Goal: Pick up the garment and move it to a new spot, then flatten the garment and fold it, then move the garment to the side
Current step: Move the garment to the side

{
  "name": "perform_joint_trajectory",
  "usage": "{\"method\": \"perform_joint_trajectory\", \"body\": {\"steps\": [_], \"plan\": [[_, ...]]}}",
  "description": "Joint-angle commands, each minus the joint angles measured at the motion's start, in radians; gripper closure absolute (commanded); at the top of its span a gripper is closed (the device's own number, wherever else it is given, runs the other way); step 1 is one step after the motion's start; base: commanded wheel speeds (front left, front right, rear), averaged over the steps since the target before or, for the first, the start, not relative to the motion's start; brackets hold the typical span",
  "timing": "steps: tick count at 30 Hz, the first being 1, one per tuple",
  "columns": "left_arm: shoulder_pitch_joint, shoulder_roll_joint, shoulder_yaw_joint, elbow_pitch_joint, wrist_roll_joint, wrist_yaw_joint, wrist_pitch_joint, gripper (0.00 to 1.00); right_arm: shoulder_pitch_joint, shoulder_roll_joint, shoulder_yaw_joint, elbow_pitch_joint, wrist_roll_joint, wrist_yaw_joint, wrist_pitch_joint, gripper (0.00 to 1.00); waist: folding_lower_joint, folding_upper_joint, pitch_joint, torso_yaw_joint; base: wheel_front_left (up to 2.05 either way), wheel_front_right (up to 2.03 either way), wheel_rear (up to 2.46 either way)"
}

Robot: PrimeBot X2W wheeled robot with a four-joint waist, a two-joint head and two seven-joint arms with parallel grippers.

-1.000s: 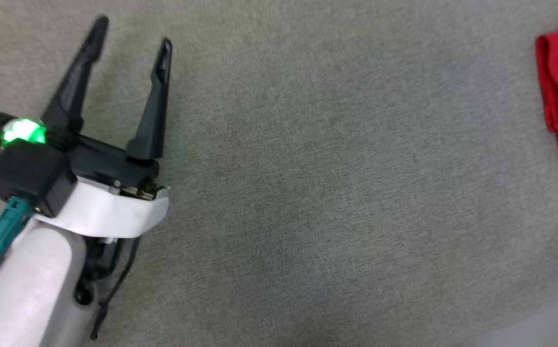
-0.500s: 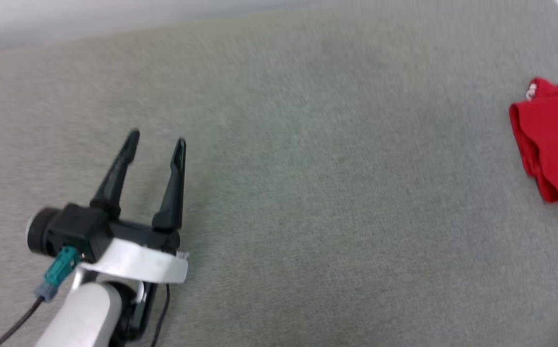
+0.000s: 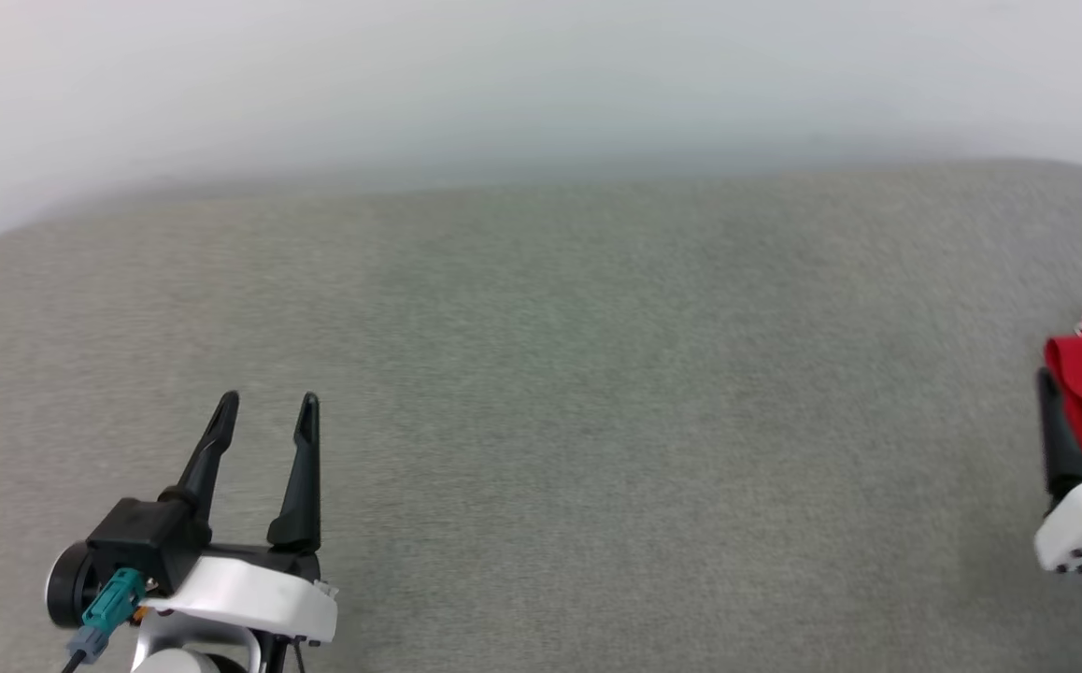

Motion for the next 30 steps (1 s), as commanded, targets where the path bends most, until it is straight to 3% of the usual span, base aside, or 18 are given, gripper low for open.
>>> {"method": "perform_joint_trajectory", "body": {"steps": [1,9,16,30], "plan": [[0.016,0.001,0.004,0.008,-0.004,0.006,-0.002,0.00,0.027,0.014,0.007,-0.034,-0.004,-0.001,-0.015,0.00,0.0002,0.0000,-0.045,0.047,0.00,0.00,0.00],[0.051,0.016,0.015,0.054,-0.003,0.017,-0.001,0.00,0.178,0.143,0.038,-0.287,-0.068,-0.001,-0.013,0.00,0.0002,0.0000,-0.097,0.072,0.00,0.00,0.00],[0.079,0.038,0.026,0.080,-0.005,0.033,0.004,0.00,0.297,0.201,0.074,-0.479,-0.104,-0.001,0.017,0.00,0.0002,0.0000,-0.113,0.062,0.00,0.00,0.00],[0.107,0.045,0.021,0.087,-0.018,0.036,0.010,0.00,0.395,0.246,0.062,-0.585,-0.097,-0.001,0.058,0.00,0.0002,0.0000,-0.127,0.057,0.00,0.00,0.00]]}}
